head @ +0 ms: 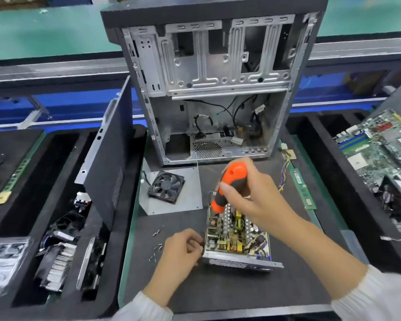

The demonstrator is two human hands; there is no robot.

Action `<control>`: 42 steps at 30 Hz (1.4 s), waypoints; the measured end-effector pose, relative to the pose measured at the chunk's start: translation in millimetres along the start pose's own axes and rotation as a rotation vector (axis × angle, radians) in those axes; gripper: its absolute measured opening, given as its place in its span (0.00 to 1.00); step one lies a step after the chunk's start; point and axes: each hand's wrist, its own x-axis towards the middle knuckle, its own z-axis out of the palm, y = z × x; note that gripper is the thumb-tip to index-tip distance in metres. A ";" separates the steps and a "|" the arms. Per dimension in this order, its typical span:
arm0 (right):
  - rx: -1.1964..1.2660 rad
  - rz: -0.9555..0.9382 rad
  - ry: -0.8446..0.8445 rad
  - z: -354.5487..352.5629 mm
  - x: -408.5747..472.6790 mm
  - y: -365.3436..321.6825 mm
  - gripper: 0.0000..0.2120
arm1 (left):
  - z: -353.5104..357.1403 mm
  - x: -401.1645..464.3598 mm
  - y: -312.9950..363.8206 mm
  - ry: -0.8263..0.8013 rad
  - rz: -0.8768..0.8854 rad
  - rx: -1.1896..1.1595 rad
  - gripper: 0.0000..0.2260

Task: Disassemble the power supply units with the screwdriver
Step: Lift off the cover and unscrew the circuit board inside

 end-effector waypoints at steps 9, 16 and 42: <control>-0.108 -0.002 -0.160 22.8 -16.4 13.4 0.11 | 17.3 -5.0 -26.0 0.030 -0.028 -0.084 0.14; -0.235 0.048 -0.195 31.5 -22.5 18.1 0.16 | 17.6 1.5 -35.9 -0.018 0.005 -0.180 0.10; -1.175 -0.144 -0.616 20.2 27.6 -56.4 0.20 | -18.5 13.8 1.1 -0.171 0.441 -0.258 0.14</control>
